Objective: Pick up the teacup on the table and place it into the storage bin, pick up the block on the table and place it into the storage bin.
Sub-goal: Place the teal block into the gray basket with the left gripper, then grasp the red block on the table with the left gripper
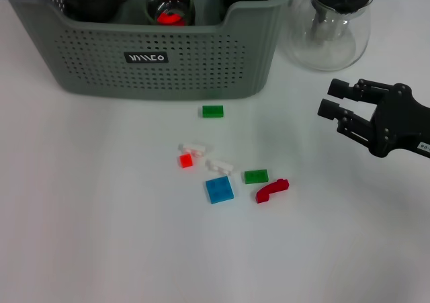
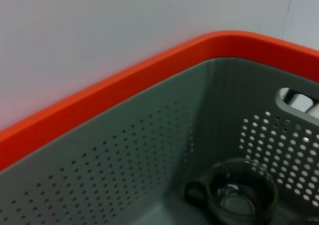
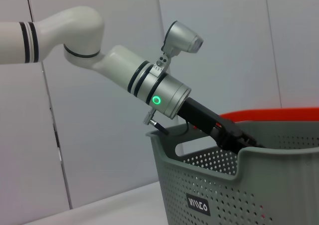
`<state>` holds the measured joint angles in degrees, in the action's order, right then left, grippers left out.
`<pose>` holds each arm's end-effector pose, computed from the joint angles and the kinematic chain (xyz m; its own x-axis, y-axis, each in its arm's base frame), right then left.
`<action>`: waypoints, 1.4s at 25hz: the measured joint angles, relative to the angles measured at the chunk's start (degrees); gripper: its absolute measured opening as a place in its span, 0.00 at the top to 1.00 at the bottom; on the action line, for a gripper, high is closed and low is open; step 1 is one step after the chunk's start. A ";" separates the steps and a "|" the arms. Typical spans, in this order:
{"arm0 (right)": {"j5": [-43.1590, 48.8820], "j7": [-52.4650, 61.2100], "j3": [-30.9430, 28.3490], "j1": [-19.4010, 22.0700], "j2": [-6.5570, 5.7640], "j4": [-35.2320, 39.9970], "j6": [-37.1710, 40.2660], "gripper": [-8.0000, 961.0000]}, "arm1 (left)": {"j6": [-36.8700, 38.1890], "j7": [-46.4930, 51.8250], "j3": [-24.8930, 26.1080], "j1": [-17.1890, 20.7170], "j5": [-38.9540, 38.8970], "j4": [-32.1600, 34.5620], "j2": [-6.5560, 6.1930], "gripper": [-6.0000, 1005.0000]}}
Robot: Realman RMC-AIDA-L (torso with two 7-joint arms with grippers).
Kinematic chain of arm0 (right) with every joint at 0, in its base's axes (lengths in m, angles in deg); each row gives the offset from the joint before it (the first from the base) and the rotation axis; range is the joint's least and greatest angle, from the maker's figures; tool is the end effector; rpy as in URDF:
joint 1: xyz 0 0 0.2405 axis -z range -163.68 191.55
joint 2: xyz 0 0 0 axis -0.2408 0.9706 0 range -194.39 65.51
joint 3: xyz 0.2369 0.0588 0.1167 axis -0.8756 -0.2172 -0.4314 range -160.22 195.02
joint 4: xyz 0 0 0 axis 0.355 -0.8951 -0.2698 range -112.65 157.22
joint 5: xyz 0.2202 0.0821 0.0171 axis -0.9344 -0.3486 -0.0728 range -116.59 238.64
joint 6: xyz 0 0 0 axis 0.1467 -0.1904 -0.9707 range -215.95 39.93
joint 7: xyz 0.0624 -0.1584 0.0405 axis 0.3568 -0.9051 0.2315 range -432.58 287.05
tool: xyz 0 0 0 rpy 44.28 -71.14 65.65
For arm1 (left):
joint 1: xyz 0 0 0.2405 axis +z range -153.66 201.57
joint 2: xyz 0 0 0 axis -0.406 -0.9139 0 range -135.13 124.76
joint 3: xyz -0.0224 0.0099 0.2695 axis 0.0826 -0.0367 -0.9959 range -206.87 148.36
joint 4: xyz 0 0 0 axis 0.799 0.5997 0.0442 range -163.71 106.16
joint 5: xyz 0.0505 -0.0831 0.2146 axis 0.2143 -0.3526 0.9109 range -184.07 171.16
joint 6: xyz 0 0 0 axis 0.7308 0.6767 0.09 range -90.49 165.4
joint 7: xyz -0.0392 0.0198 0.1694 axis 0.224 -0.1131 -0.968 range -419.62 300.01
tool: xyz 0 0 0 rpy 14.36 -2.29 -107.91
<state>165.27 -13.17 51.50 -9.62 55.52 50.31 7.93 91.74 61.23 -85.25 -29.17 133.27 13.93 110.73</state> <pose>0.2942 0.3200 -0.0363 0.6850 -0.1608 -0.7106 -0.4292 -0.8772 -0.2152 -0.1815 0.5339 -0.0117 0.8700 0.4558 0.1879 0.4727 -0.6630 -0.5805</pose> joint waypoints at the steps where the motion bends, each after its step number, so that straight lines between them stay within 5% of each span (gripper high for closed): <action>1: 0.00 0.00 0.00 0.00 0.00 0.00 -0.03 0.57 | -0.34 0.10 0.01 -0.07 0.21 0.02 0.18 0.59; 9: 0.00 0.06 0.01 0.23 -0.08 0.00 -0.16 0.57 | 0.38 -0.15 1.00 4.47 -4.22 9.14 2.60 0.52; 14: 0.00 0.10 0.00 0.25 -0.09 0.01 -0.16 0.57 | 13.26 -10.71 4.46 16.37 -25.31 23.95 5.76 0.51; 19: 0.00 0.23 0.00 0.01 -0.09 0.01 -0.30 0.57 | 32.57 -27.67 5.35 27.33 -43.14 26.88 6.72 0.52; 23: 0.02 0.34 0.01 0.00 -0.08 0.01 -0.52 0.57 | 45.14 -45.62 9.13 33.10 -45.67 20.35 8.21 0.52; 26: 0.07 0.39 0.00 0.22 -0.09 0.01 -0.89 0.57 | 47.42 -55.20 10.87 35.73 -43.06 11.73 8.38 0.52; 35: 0.52 0.59 0.08 0.61 -0.88 0.28 -1.03 0.57 | 35.65 -74.30 12.28 34.11 -32.33 -9.94 8.25 0.52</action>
<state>165.78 -12.58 51.58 -9.02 54.64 50.59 6.90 127.39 -13.07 -72.97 4.94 100.94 3.98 118.98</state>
